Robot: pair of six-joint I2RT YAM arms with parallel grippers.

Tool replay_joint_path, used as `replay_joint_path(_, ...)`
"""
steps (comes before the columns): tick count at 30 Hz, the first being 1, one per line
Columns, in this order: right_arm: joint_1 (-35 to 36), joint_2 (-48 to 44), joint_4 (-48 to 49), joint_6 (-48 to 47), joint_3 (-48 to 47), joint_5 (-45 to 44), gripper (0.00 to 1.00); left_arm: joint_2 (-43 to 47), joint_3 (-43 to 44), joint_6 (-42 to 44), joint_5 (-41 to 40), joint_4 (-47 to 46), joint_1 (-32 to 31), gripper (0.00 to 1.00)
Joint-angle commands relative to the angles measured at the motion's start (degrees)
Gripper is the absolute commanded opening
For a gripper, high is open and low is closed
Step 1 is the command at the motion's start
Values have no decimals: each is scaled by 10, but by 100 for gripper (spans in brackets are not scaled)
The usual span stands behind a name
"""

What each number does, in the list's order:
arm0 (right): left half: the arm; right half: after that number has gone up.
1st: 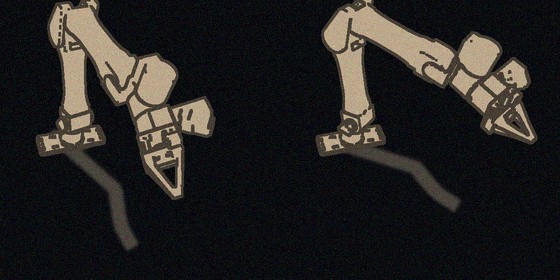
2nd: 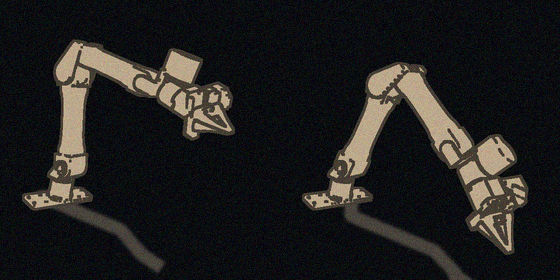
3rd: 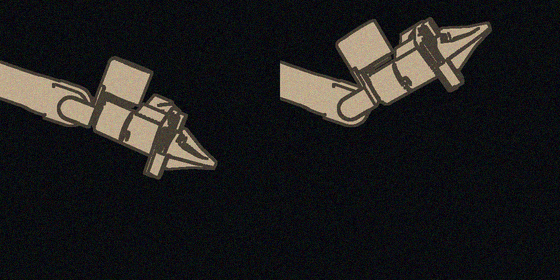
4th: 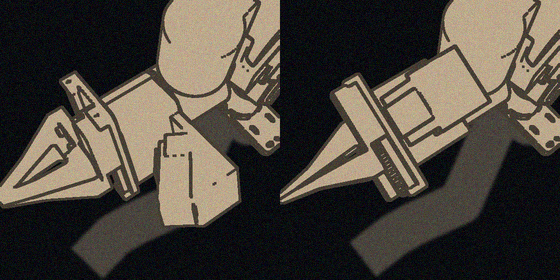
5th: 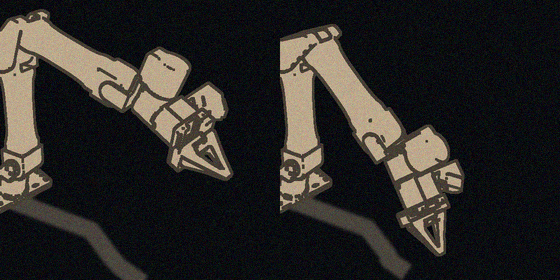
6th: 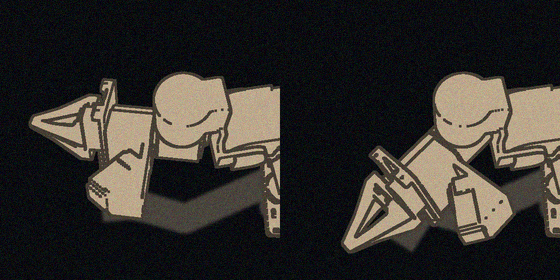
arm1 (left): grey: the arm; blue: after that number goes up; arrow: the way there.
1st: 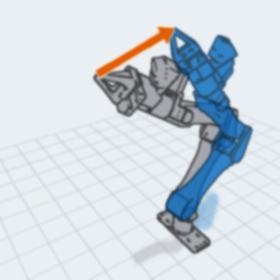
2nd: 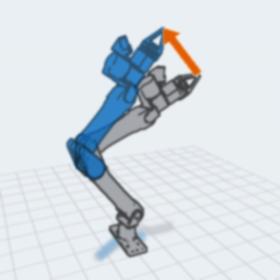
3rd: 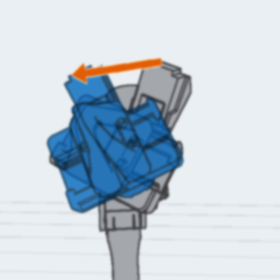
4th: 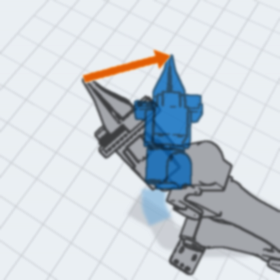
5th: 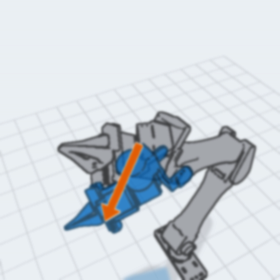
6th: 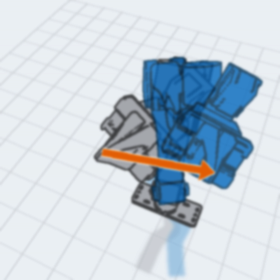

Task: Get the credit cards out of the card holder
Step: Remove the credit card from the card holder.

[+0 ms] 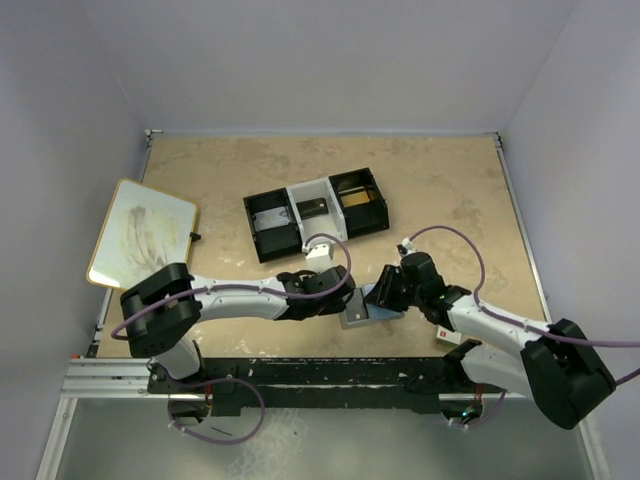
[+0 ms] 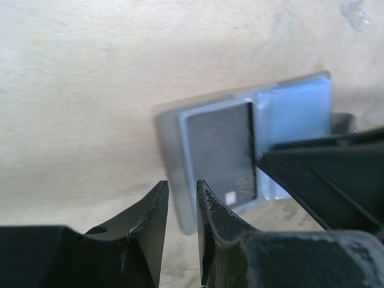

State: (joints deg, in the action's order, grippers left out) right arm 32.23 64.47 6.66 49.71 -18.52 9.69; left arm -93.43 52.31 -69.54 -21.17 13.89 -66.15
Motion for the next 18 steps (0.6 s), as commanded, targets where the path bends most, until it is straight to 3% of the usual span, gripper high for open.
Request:
replay_joint_path(1,2,-54,-64,-56,-32,-3,44,56,-21,-49,-95,50,-3,23)
replay_joint_path(4,3,-84,-92,-81,-59,-15,55,118,-56,-73,-141,64,-1,25)
replay_joint_path(8,15,-58,-119,-102,-97,-31,75,171,-78,-104,-187,122,2,28)
replay_joint_path(18,153,93,-206,-81,-223,-197,78,245,-126,-125,-206,140,4,49)
